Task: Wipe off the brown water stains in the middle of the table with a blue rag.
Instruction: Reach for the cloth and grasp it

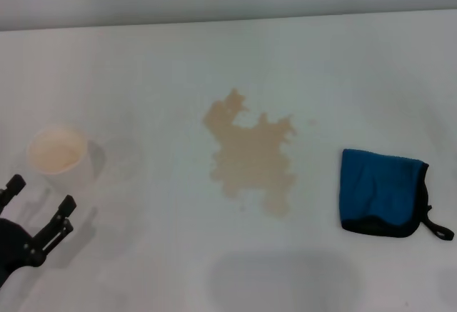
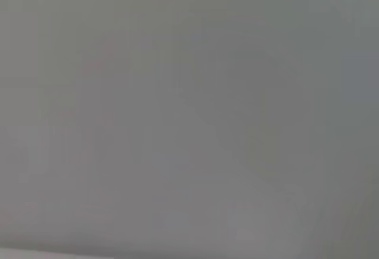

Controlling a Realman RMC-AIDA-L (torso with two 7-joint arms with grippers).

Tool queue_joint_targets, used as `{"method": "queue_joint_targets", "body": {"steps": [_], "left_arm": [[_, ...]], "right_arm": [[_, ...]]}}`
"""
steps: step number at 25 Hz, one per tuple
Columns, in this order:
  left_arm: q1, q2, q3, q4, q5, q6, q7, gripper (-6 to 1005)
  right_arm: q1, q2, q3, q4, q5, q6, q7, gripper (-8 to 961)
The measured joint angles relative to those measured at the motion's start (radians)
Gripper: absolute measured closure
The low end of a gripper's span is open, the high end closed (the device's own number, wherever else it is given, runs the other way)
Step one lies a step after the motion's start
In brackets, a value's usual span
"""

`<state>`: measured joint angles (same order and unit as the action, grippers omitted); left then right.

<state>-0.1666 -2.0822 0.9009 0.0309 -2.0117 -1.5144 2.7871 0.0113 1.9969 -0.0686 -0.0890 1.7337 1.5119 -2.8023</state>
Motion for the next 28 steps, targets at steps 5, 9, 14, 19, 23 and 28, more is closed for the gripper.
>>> {"method": "queue_joint_targets", "body": {"steps": [5,9,14,19,23,28], "left_arm": [[0.015,0.0,-0.005,-0.001,-0.021,-0.099,-0.012,106],[-0.006,0.001,-0.006,-0.005,-0.08,-0.111,-0.012,106],[-0.014,0.001,-0.008,-0.007,-0.181,-0.096,-0.012,106],[-0.015,0.004,-0.008,0.001,-0.239,-0.046,0.004,107],[-0.012,0.005,-0.008,0.003,-0.271,-0.025,0.011,107],[-0.004,0.007,-0.008,0.004,-0.334,0.016,0.012,107]], "right_arm": [[-0.066,0.006,-0.011,-0.112,-0.095,0.047,0.166,85],[-0.101,0.021,-0.011,-0.275,-0.235,0.123,0.362,87],[-0.075,0.012,-0.011,-0.459,-0.442,0.17,0.727,88],[0.013,0.008,-0.011,-0.591,-0.686,0.184,1.005,89],[0.071,0.003,-0.011,-0.606,-0.759,0.2,1.132,89],[0.126,-0.002,-0.052,-0.674,-0.81,0.203,1.303,88]]}}
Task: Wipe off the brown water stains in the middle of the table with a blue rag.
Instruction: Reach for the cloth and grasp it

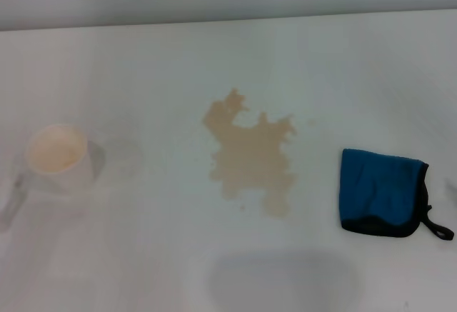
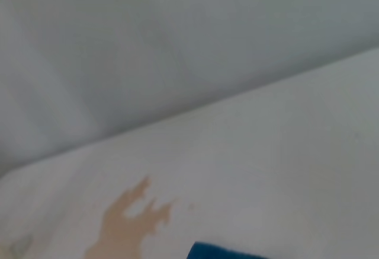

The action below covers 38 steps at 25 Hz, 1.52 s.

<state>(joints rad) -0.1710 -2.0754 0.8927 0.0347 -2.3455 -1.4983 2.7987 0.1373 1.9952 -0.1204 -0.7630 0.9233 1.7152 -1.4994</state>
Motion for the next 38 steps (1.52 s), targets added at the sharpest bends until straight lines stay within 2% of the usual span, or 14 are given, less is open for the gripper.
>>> {"method": "queue_joint_targets", "body": {"steps": [5,14,17,20,24,29,35,38], "left_arm": [[0.0,0.0,0.0,0.001,-0.013,0.022,0.0,108],[-0.005,0.0,0.0,0.021,-0.027,0.07,0.001,107],[-0.009,0.0,0.0,0.023,-0.036,0.077,0.0,107],[-0.011,0.0,0.0,0.025,-0.042,0.078,0.001,107],[-0.013,0.0,0.0,0.033,-0.05,0.081,0.001,107],[-0.013,0.0,0.0,0.039,-0.065,0.083,0.001,106],[-0.013,0.001,0.0,0.061,-0.068,0.11,0.001,107],[-0.014,0.001,-0.01,0.065,-0.068,0.11,0.001,107]], "right_arm": [[0.038,0.007,-0.146,-0.107,-0.025,-0.016,0.157,88],[0.108,0.007,-0.473,-0.232,-0.061,-0.191,0.408,94],[0.116,0.005,-0.548,-0.28,-0.068,-0.25,0.485,94],[0.132,0.004,-0.575,-0.34,-0.116,-0.263,0.552,95],[0.156,0.006,-0.621,-0.435,-0.225,-0.253,0.657,96],[0.151,0.006,-0.774,-0.564,-0.322,-0.224,0.8,97],[0.156,0.007,-0.955,-0.705,-0.327,-0.107,0.916,98],[0.167,0.007,-1.006,-0.738,-0.326,-0.066,0.957,98]]}}
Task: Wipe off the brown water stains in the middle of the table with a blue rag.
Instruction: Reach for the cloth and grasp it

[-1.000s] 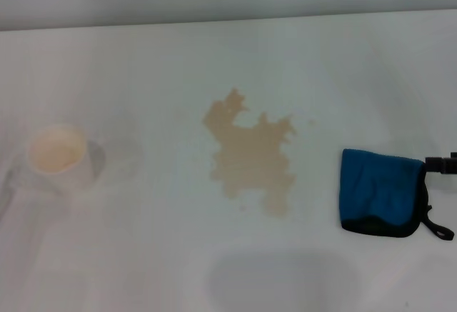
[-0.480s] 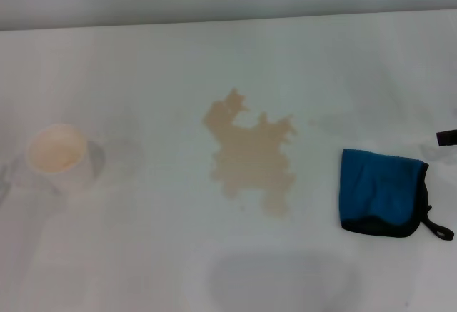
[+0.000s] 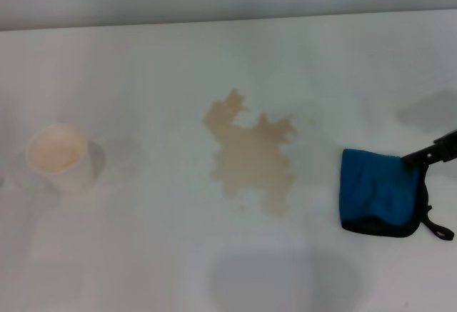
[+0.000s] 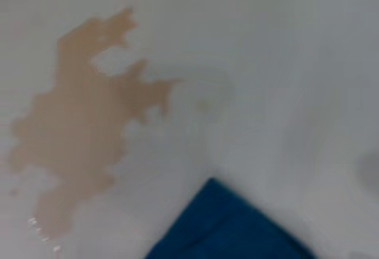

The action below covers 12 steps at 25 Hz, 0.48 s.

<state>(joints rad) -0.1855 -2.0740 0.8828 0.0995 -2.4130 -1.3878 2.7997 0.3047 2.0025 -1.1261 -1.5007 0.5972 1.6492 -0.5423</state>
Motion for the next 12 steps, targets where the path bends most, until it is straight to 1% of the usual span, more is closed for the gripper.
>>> {"method": "queue_joint_targets", "body": {"steps": [5,9,12], "left_arm": [[-0.006,0.0,-0.008,0.002,0.0,0.0,0.0,107],[-0.009,0.0,-0.014,0.003,0.0,0.0,0.0,108],[-0.011,0.0,-0.014,0.006,0.0,0.0,0.0,108]], "right_arm": [[0.006,0.0,-0.096,-0.027,-0.014,0.009,0.069,99],[0.007,-0.001,-0.158,-0.011,-0.028,-0.036,0.084,103],[0.007,-0.001,-0.2,0.0,-0.083,-0.063,0.102,119]]}}
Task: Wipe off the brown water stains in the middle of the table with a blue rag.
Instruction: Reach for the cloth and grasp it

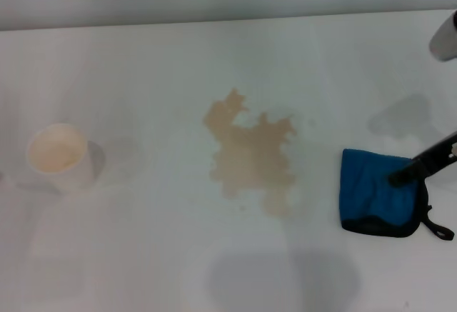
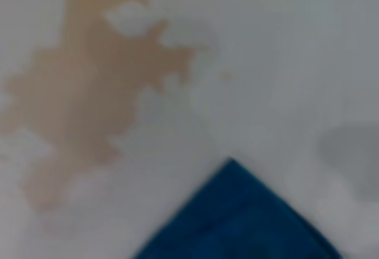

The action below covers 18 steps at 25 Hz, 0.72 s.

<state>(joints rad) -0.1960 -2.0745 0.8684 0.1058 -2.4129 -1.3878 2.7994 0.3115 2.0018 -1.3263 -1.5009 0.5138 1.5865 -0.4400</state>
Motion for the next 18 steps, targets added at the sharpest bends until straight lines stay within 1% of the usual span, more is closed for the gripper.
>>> {"method": "queue_joint_targets", "body": {"steps": [2,4,10,15,18], "left_arm": [[0.0,-0.001,0.0,0.001,0.0,0.0,0.0,108],[0.0,-0.001,0.0,0.001,0.0,-0.001,0.0,108],[0.0,-0.001,0.0,0.002,0.0,-0.002,0.0,107],[-0.002,-0.001,0.0,0.003,0.0,-0.003,0.0,107],[-0.002,-0.001,0.0,0.003,0.0,-0.003,0.0,107]], "right_arm": [[0.001,0.0,-0.03,0.015,-0.051,-0.014,0.019,130],[0.004,0.001,-0.04,0.033,-0.066,-0.019,0.024,140],[0.008,0.002,-0.046,0.059,-0.062,-0.033,0.018,172],[0.02,0.002,-0.054,0.097,-0.061,-0.061,0.015,222],[0.034,0.003,-0.068,0.127,-0.061,-0.082,0.014,225]]}}
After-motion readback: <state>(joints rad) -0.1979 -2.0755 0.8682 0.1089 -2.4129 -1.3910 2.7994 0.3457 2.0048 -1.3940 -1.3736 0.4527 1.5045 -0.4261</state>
